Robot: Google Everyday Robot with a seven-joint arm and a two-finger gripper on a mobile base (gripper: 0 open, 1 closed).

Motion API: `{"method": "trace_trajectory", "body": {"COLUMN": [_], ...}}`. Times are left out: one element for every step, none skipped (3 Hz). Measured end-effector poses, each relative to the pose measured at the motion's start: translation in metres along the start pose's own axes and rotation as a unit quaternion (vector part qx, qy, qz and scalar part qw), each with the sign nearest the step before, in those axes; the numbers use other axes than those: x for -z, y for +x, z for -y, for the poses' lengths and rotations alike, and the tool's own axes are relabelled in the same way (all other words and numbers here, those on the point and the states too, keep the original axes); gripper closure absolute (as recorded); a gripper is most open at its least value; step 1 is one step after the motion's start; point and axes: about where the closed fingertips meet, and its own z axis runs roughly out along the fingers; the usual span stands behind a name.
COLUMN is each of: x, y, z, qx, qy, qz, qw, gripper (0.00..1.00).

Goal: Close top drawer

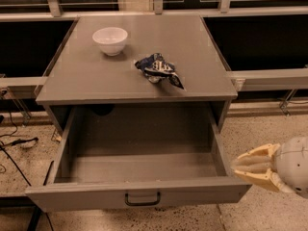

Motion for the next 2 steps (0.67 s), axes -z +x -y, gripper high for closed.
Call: {"method": "trace_trajectory", "body": {"x": [-0.009, -0.026], "y": [0.014, 0.036], "z": [-0.007, -0.024], "qx": [-0.001, -0.004], "qy": [0.000, -0.004], "qz": [0.016, 0.041], "qw": [0.9999, 0.9991], "gripper": [1.00, 1.00]}}
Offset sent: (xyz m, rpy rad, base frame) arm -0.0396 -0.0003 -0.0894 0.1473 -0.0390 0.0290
